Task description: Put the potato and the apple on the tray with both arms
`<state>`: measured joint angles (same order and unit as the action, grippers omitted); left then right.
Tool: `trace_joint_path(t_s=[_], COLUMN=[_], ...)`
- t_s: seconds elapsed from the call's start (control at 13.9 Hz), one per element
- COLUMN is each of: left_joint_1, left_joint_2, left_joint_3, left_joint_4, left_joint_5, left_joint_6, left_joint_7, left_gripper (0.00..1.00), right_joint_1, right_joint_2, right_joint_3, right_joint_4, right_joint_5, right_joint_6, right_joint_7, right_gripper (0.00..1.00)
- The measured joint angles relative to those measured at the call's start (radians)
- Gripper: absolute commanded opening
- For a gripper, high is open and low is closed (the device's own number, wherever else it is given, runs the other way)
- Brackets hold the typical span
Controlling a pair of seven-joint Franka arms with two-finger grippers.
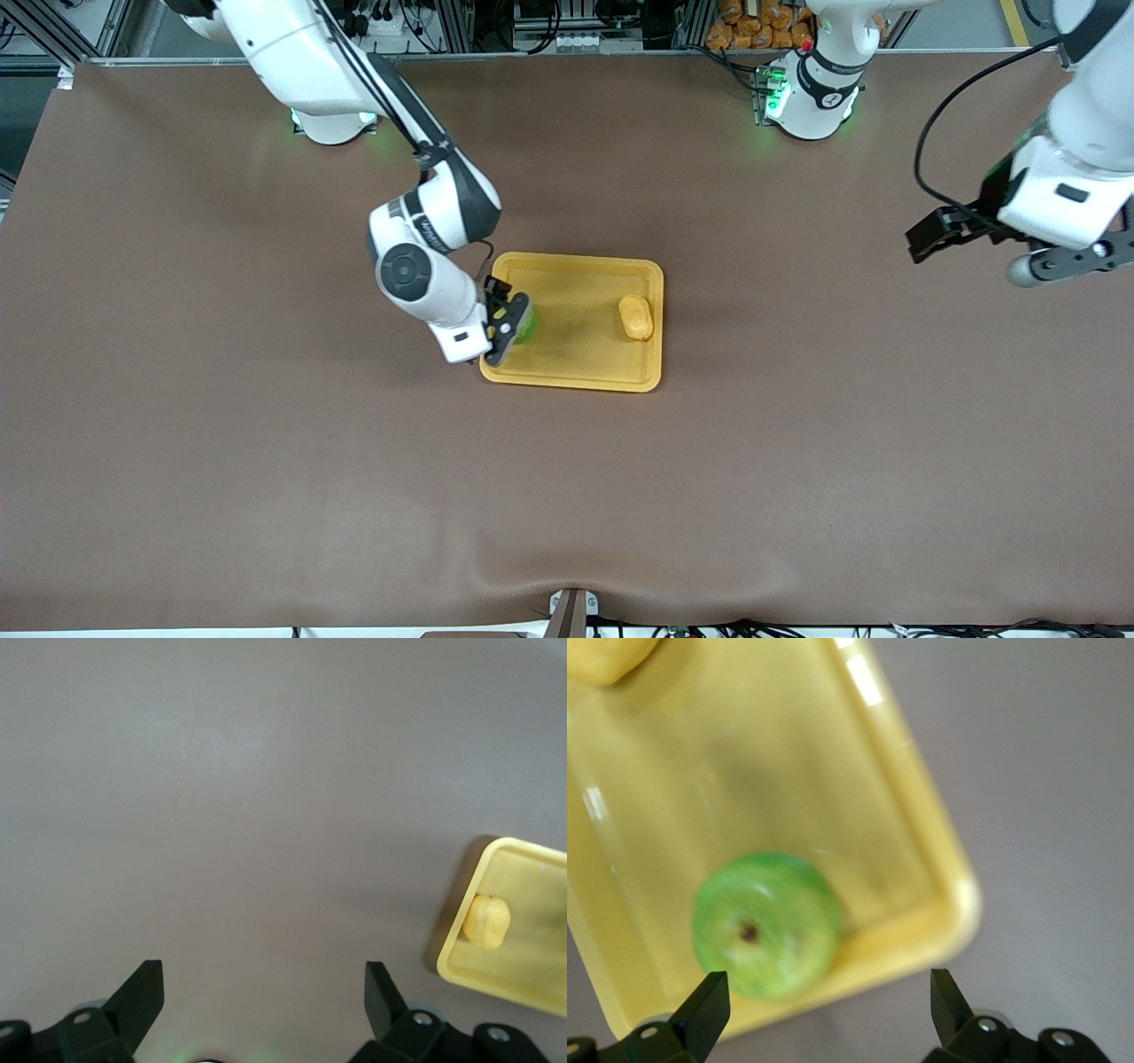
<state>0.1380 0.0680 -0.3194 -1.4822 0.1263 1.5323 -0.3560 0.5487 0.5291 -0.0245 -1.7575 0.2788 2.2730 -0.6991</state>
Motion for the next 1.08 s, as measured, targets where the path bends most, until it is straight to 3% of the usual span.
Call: trace_joint_path(t_s=[0.22, 0.5, 0.65, 0.93, 1.08], left_joint_1=[0.050, 0.078, 0.067, -0.149, -0.172], left_joint_2=[-0.015, -0.031, -0.045, -0.116, -0.154], left_joint_3=[0.001, 0.003, 0.018, 0.229, 0.252], left_joint_4=[0.000, -0.002, -0.006, -0.072, -0.116], left_joint_5=[-0.009, -0.036, -0.044, -0.075, -0.102], left_joint_6=[-0.008, -0.011, -0.011, -0.025, -0.026], left_joint_7=[0.093, 0.130, 0.185, 0.240, 0.240], left_gripper=[1.00, 1.00, 1.00, 1.00, 1.00], right_joint_1=[-0.104, -0.292, -0.392, -0.572, -0.615], right_joint_2=[-0.097, -0.175, -0.179, -0.243, -0.311], right_joint_3=[-0.016, -0.022, -0.023, -0.025, -0.025], right_joint_4=[0.035, 0.190, 0.267, 0.328, 0.330], right_joint_5=[0.000, 0.000, 0.000, 0.000, 0.000], right_joint_6=[-0.091, -0.452, -0.553, -0.593, -0.639], right_joint_7=[0.000, -0.002, -0.012, -0.078, -0.065], right_gripper=[1.00, 1.00, 1.00, 1.00, 1.00])
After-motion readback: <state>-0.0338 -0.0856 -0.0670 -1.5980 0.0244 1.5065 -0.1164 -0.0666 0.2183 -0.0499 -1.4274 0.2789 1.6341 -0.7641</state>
